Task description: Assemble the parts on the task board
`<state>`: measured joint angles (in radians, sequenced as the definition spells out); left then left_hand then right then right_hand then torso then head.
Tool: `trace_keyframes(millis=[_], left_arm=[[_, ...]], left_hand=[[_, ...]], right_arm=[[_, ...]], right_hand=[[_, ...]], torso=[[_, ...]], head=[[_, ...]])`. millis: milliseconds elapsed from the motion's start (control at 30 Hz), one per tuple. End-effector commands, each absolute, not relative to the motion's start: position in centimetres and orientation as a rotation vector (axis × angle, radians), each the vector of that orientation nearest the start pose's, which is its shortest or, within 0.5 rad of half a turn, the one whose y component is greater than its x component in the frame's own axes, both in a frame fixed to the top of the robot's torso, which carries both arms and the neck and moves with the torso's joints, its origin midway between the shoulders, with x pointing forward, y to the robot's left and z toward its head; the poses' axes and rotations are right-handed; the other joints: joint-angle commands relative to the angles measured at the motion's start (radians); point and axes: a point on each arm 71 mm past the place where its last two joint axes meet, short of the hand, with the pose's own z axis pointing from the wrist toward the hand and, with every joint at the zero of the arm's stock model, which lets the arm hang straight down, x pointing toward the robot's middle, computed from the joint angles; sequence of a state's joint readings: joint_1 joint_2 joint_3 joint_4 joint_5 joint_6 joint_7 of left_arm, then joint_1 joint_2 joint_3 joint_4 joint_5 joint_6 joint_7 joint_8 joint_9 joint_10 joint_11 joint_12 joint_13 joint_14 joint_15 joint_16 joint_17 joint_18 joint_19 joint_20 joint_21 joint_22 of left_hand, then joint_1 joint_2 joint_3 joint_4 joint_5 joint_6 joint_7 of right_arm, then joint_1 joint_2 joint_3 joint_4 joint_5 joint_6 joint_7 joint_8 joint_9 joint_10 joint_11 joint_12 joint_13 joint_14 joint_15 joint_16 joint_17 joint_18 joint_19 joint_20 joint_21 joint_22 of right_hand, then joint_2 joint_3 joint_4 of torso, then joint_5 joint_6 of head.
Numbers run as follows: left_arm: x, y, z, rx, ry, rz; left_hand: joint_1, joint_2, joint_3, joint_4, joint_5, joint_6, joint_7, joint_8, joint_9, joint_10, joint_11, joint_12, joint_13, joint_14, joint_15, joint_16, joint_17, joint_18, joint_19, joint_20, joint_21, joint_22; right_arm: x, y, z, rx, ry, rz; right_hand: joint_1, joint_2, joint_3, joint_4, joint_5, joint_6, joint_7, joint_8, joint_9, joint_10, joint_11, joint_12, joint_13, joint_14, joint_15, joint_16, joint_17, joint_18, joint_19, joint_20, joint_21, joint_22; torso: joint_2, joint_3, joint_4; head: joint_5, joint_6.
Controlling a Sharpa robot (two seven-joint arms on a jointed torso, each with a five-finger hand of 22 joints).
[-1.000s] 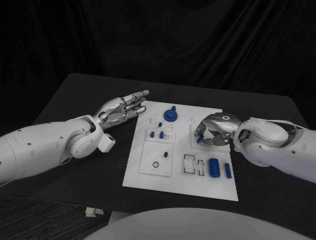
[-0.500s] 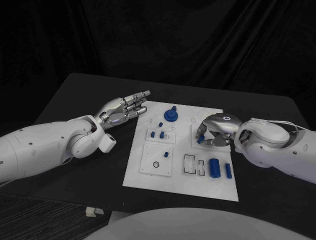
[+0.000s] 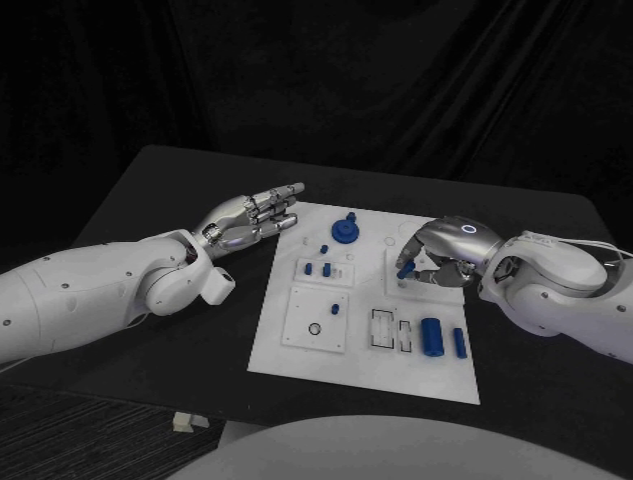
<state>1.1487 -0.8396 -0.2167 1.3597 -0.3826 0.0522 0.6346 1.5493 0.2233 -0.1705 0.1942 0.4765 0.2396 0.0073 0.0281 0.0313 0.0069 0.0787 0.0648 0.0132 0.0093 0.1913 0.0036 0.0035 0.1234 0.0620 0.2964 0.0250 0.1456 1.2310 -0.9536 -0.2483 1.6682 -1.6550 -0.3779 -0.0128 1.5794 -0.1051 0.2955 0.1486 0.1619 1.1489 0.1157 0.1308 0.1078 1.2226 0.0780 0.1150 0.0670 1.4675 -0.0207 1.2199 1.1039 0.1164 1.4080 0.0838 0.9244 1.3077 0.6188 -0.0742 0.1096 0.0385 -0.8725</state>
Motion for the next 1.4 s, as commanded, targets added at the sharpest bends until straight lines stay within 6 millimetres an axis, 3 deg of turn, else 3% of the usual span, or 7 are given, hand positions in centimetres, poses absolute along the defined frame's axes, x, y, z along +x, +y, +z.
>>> trace_keyframes(millis=[33,333,667,833,1033,1167,1400], left_arm=[[46.1,23.0,-25.6,-0.607,1.699,-1.714],[46.2,22.8,-25.6,-0.604,1.695,-1.715],[46.3,22.5,-25.7,-0.6,1.695,-1.721],[46.4,22.3,-25.8,-0.597,1.695,-1.724],[46.5,22.2,-25.8,-0.596,1.694,-1.725],[46.5,22.2,-25.8,-0.595,1.693,-1.725],[46.5,22.2,-25.8,-0.595,1.693,-1.724]], left_hand=[[0.004,0.003,0.002,-0.005,0.003,0.0,0.008,0.004,0.001,0.001,0.009,0.003,0.001,0.0,0.01,0.0,0.0,-0.018,0.004,0.0,0.005,0.001],[0.005,0.005,0.005,-0.008,0.004,0.001,0.008,0.004,0.001,0.002,0.012,0.004,0.001,0.0,0.011,0.0,0.0,-0.021,0.005,0.0,0.004,-0.001],[0.006,0.009,0.008,-0.011,0.006,-0.003,0.009,0.003,0.0,0.001,0.013,0.002,0.001,-0.004,0.007,-0.001,-0.001,-0.026,-0.001,0.0,0.001,-0.012],[0.006,0.01,0.01,-0.012,0.007,-0.002,0.011,0.003,0.001,0.001,0.012,0.001,0.0,-0.004,0.006,-0.001,-0.001,-0.027,-0.001,0.0,0.001,-0.012],[0.006,0.012,0.012,-0.013,0.007,-0.002,0.012,0.003,0.001,0.0,0.011,0.0,0.0,-0.004,0.006,-0.002,-0.001,-0.028,-0.001,-0.001,0.001,-0.013],[0.006,0.012,0.013,-0.014,0.009,-0.002,0.013,0.003,0.001,0.0,0.011,0.0,0.0,-0.004,0.006,-0.002,-0.001,-0.029,-0.001,-0.001,0.001,-0.013],[0.007,0.013,0.015,-0.017,0.012,-0.003,0.014,0.003,0.001,0.0,0.01,0.0,0.0,-0.004,0.006,-0.002,-0.001,-0.031,-0.001,-0.001,0.001,-0.014]], right_arm=[[42.2,-20.2,-20.8,-0.47,1.578,0.698],[40.2,-17.0,-18.9,-0.541,1.603,0.775],[37.9,-10.4,-20.2,-0.753,1.611,0.859],[37.3,-7.7,-21.2,-0.816,1.593,0.895],[37.0,-5.9,-22.5,-0.863,1.589,0.911],[36.8,-5.1,-23.3,-0.898,1.597,0.906],[36.7,-4.7,-24.0,-0.934,1.601,0.882]], right_hand=[[0.007,0.002,0.002,-0.004,-0.002,0.011,-0.001,0.005,0.002,0.035,-0.027,0.004,0.001,0.003,-0.006,0.006,0.001,-0.01,0.004,-0.006,0.005,0.125],[0.007,0.0,0.002,-0.006,-0.003,0.011,-0.001,0.003,0.002,0.036,-0.027,0.001,0.001,0.002,-0.007,0.0,-0.006,-0.01,0.004,-0.006,0.003,0.125],[-0.007,-0.005,0.004,-0.01,-0.002,0.017,-0.005,-0.008,0.004,0.055,-0.032,-0.012,0.001,0.02,-0.013,0.003,-0.013,-0.026,0.041,-0.013,0.11,0.146],[-0.01,-0.007,0.004,-0.012,-0.001,0.018,-0.006,-0.01,0.004,0.06,-0.034,-0.013,0.001,0.022,-0.014,0.001,-0.018,-0.026,0.044,-0.014,0.114,0.146],[-0.011,-0.008,0.005,-0.014,0.003,0.02,-0.007,-0.012,0.004,0.065,-0.035,-0.014,0.002,0.022,-0.015,-0.001,-0.023,-0.026,0.045,-0.016,0.116,0.146],[-0.01,-0.01,0.006,-0.017,0.006,0.022,-0.008,-0.012,0.004,0.069,-0.037,-0.014,0.002,0.023,-0.016,-0.001,-0.024,-0.027,0.045,-0.016,0.12,0.147],[-0.009,-0.013,0.007,-0.022,0.008,0.023,-0.008,-0.014,0.004,0.075,-0.038,-0.014,0.003,0.022,-0.017,-0.002,-0.026,-0.027,0.046,-0.017,0.125,0.147]], torso=[[0.0,-0.0007,-0.0001],[0.0,-0.0018,0.0007],[-0.001,-0.0013,0.0033],[0.0,0.0012,-0.0018],[-0.001,0.0013,-0.0001],[0.0,-0.0002,0.008],[0.001,-0.0015,0.0107]], head=[[0.003,0.0],[0.001,0.0],[-0.004,0.0],[0.006,0.0],[0.015,0.0],[0.011,0.0],[0.006,0.0]])
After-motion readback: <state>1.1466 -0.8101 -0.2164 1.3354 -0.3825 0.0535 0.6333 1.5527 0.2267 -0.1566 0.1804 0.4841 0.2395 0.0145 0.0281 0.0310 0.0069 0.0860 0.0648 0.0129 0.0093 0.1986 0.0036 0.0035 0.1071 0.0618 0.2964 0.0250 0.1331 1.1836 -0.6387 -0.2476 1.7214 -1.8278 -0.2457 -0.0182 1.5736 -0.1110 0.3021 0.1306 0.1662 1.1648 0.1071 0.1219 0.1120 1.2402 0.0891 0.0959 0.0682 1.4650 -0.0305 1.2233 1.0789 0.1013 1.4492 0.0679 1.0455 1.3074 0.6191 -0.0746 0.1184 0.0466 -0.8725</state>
